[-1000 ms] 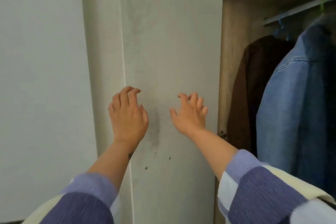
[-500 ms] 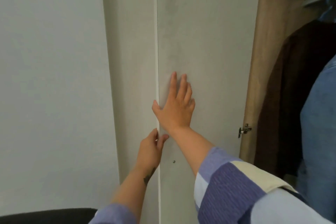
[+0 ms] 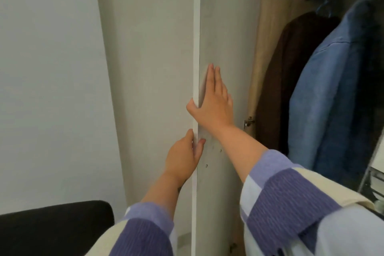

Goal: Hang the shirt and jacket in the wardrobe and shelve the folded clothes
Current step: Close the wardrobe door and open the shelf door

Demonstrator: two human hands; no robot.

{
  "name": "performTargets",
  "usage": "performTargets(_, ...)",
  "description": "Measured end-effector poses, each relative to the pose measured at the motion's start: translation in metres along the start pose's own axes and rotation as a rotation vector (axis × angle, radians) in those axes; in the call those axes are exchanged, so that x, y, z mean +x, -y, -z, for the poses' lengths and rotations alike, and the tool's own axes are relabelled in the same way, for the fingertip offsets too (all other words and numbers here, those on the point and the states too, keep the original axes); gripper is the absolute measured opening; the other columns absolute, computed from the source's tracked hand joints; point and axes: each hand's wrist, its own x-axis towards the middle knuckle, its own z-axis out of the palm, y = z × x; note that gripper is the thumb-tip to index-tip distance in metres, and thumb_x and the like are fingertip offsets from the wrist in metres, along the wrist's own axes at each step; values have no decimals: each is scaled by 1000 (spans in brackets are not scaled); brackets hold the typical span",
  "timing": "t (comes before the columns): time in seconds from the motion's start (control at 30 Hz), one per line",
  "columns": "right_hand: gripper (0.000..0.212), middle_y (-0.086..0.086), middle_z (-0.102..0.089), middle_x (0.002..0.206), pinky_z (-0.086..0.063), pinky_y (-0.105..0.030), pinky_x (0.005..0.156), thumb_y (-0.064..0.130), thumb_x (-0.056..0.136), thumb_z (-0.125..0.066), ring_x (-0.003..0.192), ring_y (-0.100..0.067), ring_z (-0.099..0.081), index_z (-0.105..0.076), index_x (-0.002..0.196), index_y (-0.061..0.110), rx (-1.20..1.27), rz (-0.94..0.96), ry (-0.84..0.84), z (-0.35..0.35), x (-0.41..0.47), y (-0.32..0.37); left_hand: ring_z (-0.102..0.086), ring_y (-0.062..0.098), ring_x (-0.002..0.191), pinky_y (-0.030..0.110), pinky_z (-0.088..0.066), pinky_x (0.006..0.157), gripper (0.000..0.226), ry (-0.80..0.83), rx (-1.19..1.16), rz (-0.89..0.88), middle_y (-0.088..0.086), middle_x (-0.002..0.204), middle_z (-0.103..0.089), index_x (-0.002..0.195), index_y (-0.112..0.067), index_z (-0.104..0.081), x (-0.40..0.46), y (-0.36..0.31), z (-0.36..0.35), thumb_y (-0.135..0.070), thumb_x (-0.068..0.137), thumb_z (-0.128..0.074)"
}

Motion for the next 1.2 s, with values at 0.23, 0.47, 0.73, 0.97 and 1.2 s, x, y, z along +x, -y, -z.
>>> performTargets(0.23,80,-3,-22,157,-20,-49,115,41,87,-48,142,-20,-24,-6,152,20,-118,-13,-92,85,-44,-60,-62,22,110,26,-47,87,64,57,19,-117,9,138,-52,151,-12,-6,-34,-83,-59,-38,99,-33)
performTargets(0.47,58,-4,-21,158,-8,-49,118,46,99,-21,147,-20,-15,-19,151,21,-452,-97,-248,153,-87,-141,-3,18,148,47,-26,115,96,130,54,-581,-2,158,20,142,-24,34,-24,-129,-111,-54,91,-41)
performTargets(0.73,83,-17,2,159,12,-59,113,23,83,-55,147,-34,5,-11,151,4,-1110,-328,-144,187,-137,-230,38,22,137,52,12,112,143,337,274,-733,1,143,49,132,-18,47,6,-168,-154,-68,63,-69)
performTargets(0.97,84,-12,3,160,0,-53,118,48,90,-48,147,-28,7,-7,152,9,-1334,-246,-97,197,-150,-251,38,23,136,61,4,114,144,337,325,-722,2,140,51,126,-18,52,19,-194,-197,-51,68,-76)
performTargets(1.2,82,-11,11,160,4,-53,117,50,93,-41,147,-27,11,0,152,11,-1355,-271,-73,193,-151,-256,34,24,139,61,3,111,146,294,345,-677,3,141,51,128,-18,50,23,-213,-226,-48,66,-79)
